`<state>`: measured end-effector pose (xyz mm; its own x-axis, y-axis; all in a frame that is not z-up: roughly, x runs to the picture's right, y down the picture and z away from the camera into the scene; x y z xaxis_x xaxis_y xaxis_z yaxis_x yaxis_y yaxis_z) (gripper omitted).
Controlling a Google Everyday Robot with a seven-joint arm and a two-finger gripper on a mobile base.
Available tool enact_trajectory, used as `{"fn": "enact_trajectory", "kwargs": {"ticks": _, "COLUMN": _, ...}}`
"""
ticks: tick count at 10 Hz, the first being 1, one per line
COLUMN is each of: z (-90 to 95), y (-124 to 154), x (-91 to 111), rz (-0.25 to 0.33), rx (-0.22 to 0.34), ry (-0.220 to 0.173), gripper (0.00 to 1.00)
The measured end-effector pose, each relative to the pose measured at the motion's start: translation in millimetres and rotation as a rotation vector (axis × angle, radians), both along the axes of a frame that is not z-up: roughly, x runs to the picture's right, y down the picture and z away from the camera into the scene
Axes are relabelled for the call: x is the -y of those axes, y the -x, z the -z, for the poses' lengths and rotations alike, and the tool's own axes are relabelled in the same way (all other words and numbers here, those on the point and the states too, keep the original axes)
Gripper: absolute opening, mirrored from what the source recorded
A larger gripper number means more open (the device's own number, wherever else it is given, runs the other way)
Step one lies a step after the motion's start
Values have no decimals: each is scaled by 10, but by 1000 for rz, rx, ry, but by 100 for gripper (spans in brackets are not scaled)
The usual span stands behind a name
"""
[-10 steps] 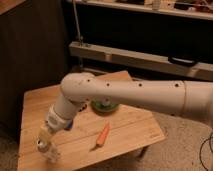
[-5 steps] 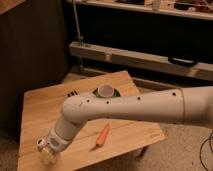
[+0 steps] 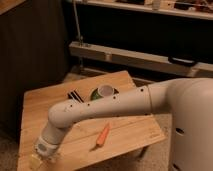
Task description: Knock the bottle over
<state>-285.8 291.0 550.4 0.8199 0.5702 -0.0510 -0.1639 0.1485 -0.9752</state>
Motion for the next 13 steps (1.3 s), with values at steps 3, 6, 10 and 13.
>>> {"fn": "enact_trajectory", "kwargs": {"ticks": 3, "z": -14, "y": 156, "x": 6, "rz": -57, "rx": 27, "ry": 6, "gripper": 0}}
{"fn": "enact_trajectory", "kwargs": {"ticks": 6, "z": -174, "y": 107, "x": 276, "rz": -154, "rx": -30, "ry": -48, "gripper": 0}}
{"fn": "enact_trajectory", "kwargs": {"ticks": 10, "z": -474, "y": 205, "x": 667, "rz": -213, "rx": -142, "ry": -166, "gripper": 0}}
{"fn": "enact_trajectory", "kwargs": {"ticks": 13, "z": -672, "y": 197, "x": 924, "rz": -225, "rx": -190, "ry": -242, "gripper": 0}}
